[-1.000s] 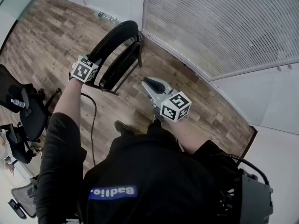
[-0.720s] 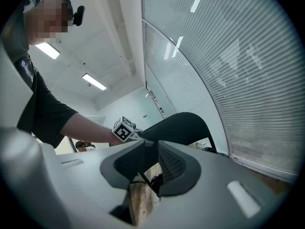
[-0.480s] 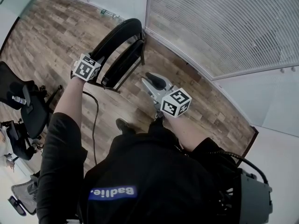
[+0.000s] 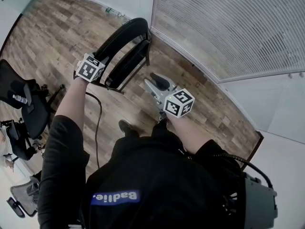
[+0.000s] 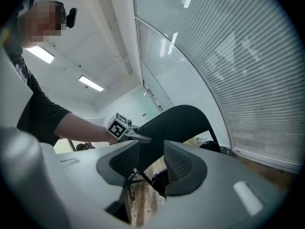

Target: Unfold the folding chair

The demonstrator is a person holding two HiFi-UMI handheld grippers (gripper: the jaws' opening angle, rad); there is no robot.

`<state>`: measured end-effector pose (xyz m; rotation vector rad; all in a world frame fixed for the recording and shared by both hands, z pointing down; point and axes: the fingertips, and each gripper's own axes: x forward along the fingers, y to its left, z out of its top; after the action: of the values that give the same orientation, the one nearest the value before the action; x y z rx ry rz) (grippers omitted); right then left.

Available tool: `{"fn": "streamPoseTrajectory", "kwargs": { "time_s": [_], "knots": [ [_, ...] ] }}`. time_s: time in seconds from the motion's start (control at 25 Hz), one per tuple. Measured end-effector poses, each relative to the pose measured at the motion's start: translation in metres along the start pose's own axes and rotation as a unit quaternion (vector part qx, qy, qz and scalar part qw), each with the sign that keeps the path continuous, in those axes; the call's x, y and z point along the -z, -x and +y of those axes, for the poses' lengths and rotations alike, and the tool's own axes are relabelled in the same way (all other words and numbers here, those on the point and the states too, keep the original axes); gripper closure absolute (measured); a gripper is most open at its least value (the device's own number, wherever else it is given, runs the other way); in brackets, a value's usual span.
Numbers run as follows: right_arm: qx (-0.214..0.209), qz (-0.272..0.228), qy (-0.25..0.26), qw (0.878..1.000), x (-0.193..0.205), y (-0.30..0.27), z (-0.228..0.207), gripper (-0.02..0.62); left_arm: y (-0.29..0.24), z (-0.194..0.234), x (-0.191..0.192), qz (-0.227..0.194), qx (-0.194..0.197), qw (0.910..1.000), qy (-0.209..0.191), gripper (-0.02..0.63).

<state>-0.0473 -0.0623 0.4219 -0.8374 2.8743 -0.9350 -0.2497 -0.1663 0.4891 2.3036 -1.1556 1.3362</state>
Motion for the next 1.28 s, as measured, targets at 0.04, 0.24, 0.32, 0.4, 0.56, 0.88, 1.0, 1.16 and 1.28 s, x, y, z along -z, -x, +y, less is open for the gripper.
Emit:
{"fn": "streamPoseTrajectory", "kwargs": {
  "time_s": [0.04,0.24,0.32,0.4,0.56,0.88,1.0,1.16,1.28],
  "knots": [
    [0.002,0.003,-0.002,1.0,0.002,-0.001,-0.001,0.463,0.0,0.0,0.0,0.0,0.0,1.0,0.0,0.511],
    [0.006,0.016,-0.011,1.0,0.014,-0.006,-0.008,0.452,0.0,-0.001,-0.001,0.0,-0.001,1.0,0.0,0.511],
    [0.008,0.02,-0.014,1.0,0.017,-0.008,-0.011,0.448,0.0,-0.002,-0.001,0.0,0.0,1.0,0.0,0.511],
    [0.01,0.024,-0.016,1.0,0.021,-0.01,-0.013,0.445,0.0,-0.003,0.0,0.001,0.0,1.0,0.0,0.512],
    [0.013,0.033,-0.022,0.999,0.027,-0.015,-0.02,0.437,0.001,-0.003,-0.001,0.001,-0.001,1.0,-0.001,0.512],
    [0.017,0.051,-0.043,0.998,0.044,-0.029,-0.032,0.417,0.0,-0.003,-0.003,-0.004,-0.003,1.0,-0.004,0.512],
    [0.021,0.058,-0.052,0.997,0.053,-0.035,-0.039,0.41,0.0,-0.004,-0.003,-0.004,-0.005,1.0,-0.003,0.511],
    [0.027,0.065,-0.066,0.995,0.065,-0.047,-0.046,0.402,0.002,-0.005,-0.002,-0.006,-0.005,1.0,-0.003,0.512],
    [0.028,0.071,-0.08,0.994,0.077,-0.055,-0.051,0.399,0.002,-0.007,-0.002,-0.007,-0.005,1.0,-0.003,0.511]
  ]
}}
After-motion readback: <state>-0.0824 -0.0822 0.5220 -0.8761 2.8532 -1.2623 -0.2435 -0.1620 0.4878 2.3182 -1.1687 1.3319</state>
